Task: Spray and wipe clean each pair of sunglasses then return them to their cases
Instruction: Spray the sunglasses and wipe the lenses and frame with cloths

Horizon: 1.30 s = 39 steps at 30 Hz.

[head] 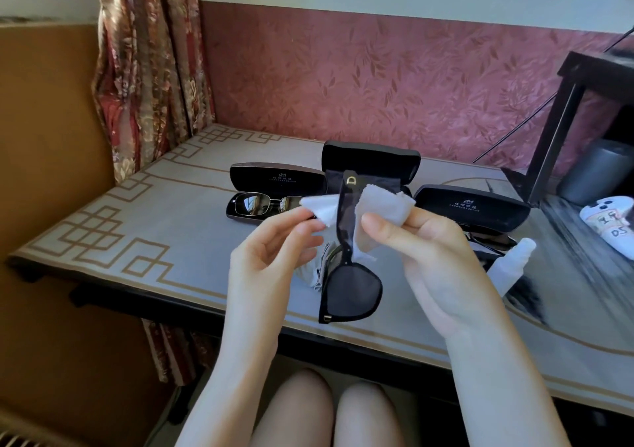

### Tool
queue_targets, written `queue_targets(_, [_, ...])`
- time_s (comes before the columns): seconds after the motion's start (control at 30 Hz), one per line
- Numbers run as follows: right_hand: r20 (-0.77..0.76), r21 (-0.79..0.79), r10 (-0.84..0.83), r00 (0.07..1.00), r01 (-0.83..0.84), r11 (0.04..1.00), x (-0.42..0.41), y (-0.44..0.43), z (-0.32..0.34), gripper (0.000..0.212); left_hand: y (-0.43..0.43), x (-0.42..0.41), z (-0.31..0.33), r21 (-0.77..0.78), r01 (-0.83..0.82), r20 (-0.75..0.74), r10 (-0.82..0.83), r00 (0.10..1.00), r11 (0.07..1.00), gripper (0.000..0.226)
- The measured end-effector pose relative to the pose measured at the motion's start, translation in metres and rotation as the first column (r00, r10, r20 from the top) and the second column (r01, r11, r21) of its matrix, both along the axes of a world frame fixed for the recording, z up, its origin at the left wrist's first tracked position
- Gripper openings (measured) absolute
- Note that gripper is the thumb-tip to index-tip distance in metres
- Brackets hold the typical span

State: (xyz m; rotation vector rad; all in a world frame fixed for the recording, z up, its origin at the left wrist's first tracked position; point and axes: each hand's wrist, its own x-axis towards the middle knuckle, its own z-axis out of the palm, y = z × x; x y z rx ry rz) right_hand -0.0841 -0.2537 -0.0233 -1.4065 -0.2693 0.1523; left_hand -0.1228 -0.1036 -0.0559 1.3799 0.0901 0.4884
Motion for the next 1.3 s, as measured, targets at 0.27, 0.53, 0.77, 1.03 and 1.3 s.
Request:
queue_targets(0.27, [-0.002,0.069,-0.03,1.0,0.03,0.997,-0.004,0.0,-0.002,0.016,-0.006,-0.01,-0.004,0.118,0.087,-0.042,-0.083,0.996,0.989,0.023])
queue_targets(0.53, [0.01,0.11,-0.051,0.999,0.049,0.993,-0.007,0.008,-0.01,0.021,-0.016,-0.014,-0.003,0.11,0.172,0.013,-0.175,0.985,0.979,0.023])
queue_targets(0.77, [0.023,0.07,-0.196,0.98,0.194,0.979,-0.013,0.024,-0.012,0.035,-0.016,-0.02,-0.006,0.348,-0.01,0.054,-0.009,0.999,0.937,0.015])
queue_targets(1.03, [-0.04,0.095,-0.335,0.941,0.337,0.937,-0.01,0.032,-0.012,0.015,-0.015,-0.018,-0.003,0.377,-0.073,0.09,0.042,0.995,0.923,0.022])
queue_targets(1.3, [-0.094,0.178,-0.085,0.992,0.101,0.979,-0.005,0.012,-0.004,0.023,-0.013,-0.018,-0.007,0.371,-0.042,0.065,0.019,0.998,0.928,0.018])
